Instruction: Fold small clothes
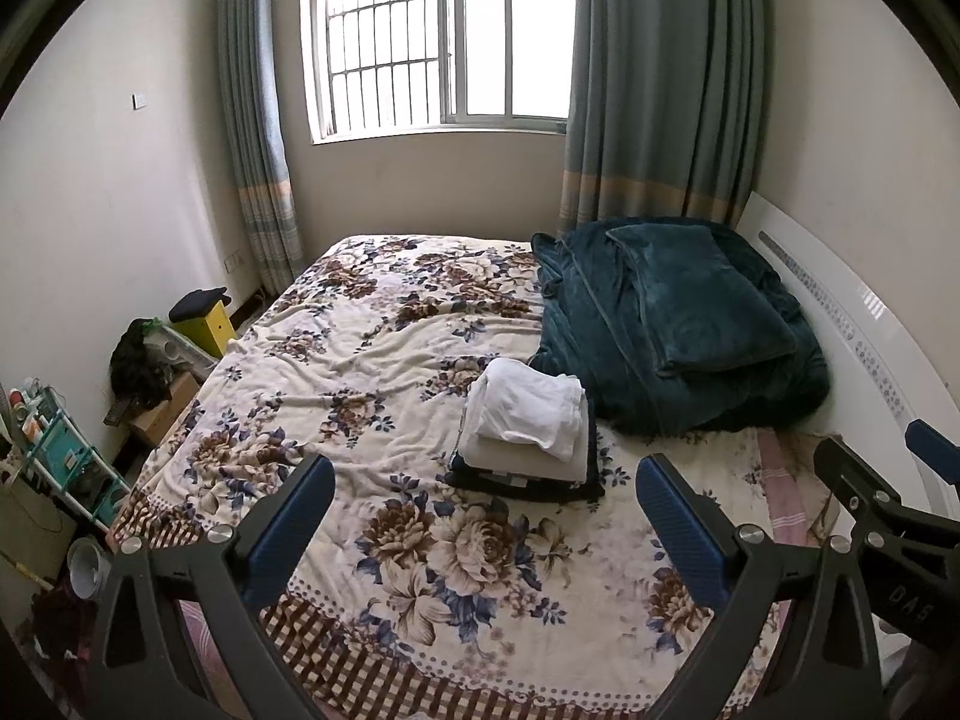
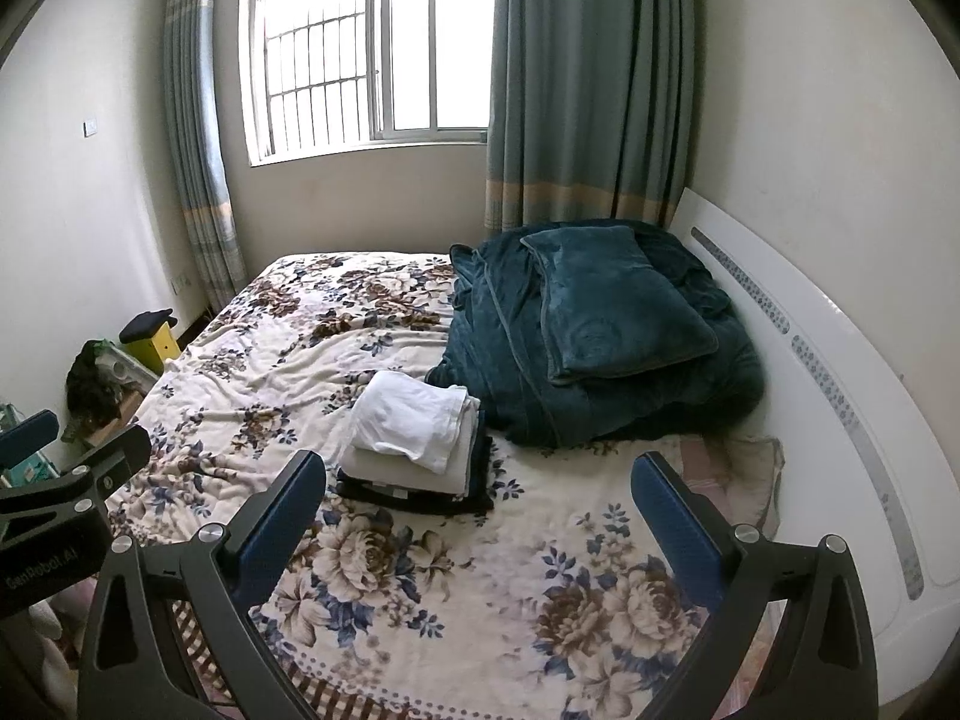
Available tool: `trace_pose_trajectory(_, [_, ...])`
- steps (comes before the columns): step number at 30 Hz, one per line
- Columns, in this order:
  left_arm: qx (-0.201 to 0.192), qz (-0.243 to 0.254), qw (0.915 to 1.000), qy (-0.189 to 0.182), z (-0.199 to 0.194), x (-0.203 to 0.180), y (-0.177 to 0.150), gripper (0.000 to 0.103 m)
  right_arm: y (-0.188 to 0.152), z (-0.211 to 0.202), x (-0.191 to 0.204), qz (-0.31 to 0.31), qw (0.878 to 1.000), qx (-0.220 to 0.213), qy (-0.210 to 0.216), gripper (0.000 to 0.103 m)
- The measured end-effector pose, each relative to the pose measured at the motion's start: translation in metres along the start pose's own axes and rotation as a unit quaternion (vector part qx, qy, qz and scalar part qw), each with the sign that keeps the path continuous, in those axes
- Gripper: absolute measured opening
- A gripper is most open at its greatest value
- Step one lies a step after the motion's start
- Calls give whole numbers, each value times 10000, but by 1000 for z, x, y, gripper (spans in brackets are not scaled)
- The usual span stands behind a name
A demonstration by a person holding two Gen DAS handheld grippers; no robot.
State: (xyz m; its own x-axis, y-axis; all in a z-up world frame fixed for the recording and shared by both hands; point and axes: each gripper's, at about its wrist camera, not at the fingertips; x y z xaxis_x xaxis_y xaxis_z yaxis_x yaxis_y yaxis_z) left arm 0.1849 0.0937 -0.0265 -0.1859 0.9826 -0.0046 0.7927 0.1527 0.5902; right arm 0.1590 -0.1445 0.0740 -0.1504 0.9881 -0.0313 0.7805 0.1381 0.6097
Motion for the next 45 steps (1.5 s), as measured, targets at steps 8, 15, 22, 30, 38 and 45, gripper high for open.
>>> trace_pose_trajectory(8, [-9,-18,10000,16,-5,0,-4,103,-1,0,2,-8,10000,-6,19,103])
trace_pose_trajectory(15, [-14,-56,10000,37,-7,1,-6,103,-2,-2,6,8,10000,-13,14,103])
trace_pose_trajectory(22, [-15,-56,10000,39,-9,2,-8,103,-3,-1,5,16,10000,-9,11,103])
trace_pose_trajectory(30, [12,-92,9999,56,-12,4,-13,103,-5,-3,9,29,10000,9,23,103])
trace_pose_trajectory(38, [-5,-106,9999,88,-14,7,-16,103,-8,-2,14,37,10000,-1,19,103])
trace_pose_trajectory(45, [-14,-97,9999,109,-12,5,-12,103,-9,-5,19,48,10000,-13,24,103])
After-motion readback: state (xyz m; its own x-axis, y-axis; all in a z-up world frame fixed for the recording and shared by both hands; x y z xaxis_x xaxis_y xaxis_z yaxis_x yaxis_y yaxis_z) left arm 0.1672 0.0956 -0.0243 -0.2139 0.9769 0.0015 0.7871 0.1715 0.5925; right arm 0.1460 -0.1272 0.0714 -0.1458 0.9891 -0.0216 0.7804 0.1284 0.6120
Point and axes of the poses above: each gripper's, at about its wrist camera, not at the fingertips, and z roughly the way its jaws point, x to its left, y to its top, and after that the axes turned 14 degrees about x, right-handed
